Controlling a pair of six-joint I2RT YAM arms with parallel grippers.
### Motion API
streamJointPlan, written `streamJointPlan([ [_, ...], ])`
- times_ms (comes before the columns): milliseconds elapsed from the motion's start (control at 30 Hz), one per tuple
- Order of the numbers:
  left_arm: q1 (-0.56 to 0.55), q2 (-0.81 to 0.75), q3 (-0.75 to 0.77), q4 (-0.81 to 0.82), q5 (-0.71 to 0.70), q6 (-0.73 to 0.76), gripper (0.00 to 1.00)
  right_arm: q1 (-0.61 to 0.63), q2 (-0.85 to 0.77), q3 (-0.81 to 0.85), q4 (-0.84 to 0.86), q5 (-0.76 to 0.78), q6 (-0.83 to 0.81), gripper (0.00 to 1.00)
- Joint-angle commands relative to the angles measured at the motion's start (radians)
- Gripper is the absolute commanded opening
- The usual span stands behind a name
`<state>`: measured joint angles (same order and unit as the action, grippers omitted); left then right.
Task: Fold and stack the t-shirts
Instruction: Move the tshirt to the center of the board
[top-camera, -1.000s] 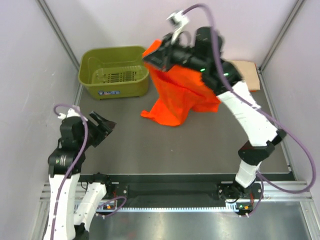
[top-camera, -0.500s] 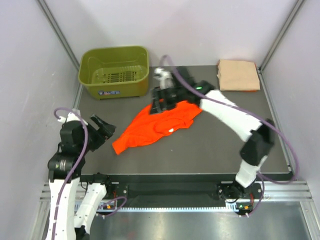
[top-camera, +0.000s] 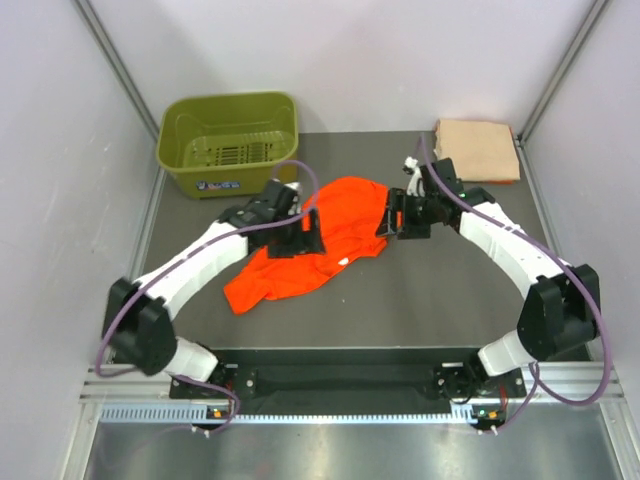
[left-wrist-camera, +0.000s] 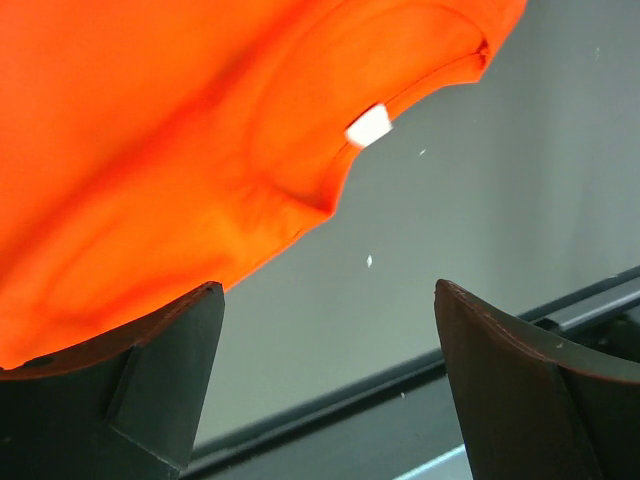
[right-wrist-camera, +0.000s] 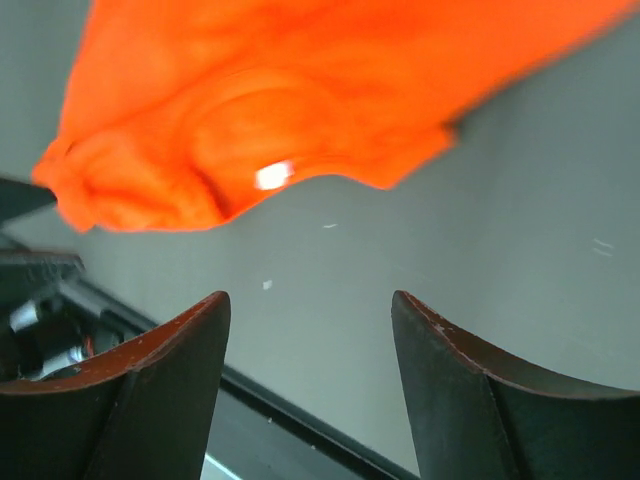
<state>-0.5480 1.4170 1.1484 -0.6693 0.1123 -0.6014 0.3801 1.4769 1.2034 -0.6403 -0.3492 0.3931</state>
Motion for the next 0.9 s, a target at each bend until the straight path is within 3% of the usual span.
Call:
streamJointPlan([
  [0,-0.091,0.139,0.117,0.134,-0.031,0.087,0.90,-0.142,-0.017,-0.019,-0.015,0.075,0.064,0.65],
  [167,-0.177,0.318,0.283,0.227,-0.134,0.181,0.88,-0.286,-0.021,-0.149,0.005,-0.045,0.058,0.58],
  [300,-0.231,0.443,0.347,0.328,-0.161,0.253,0.82,-0.293,-0.053,-0.203,0.031,-0.031,0.046,0.56],
  [467,-0.253,0.621,0.480,0.297,-0.189,0.247,0.77,-0.305,-0.053,-0.222,0.037,-0.039,0.026,0.52],
  [733,-0.260,0.752,0.620,0.252,-0.233,0.292,0.68,-0.333,-0.027,-0.205,0.037,-0.066,0.000,0.48],
  [867,-0.262,0.818,0.677,0.205,-0.243,0.301,0.56,-0.351,-0.032,-0.209,0.036,-0.070,-0.013,0.47],
])
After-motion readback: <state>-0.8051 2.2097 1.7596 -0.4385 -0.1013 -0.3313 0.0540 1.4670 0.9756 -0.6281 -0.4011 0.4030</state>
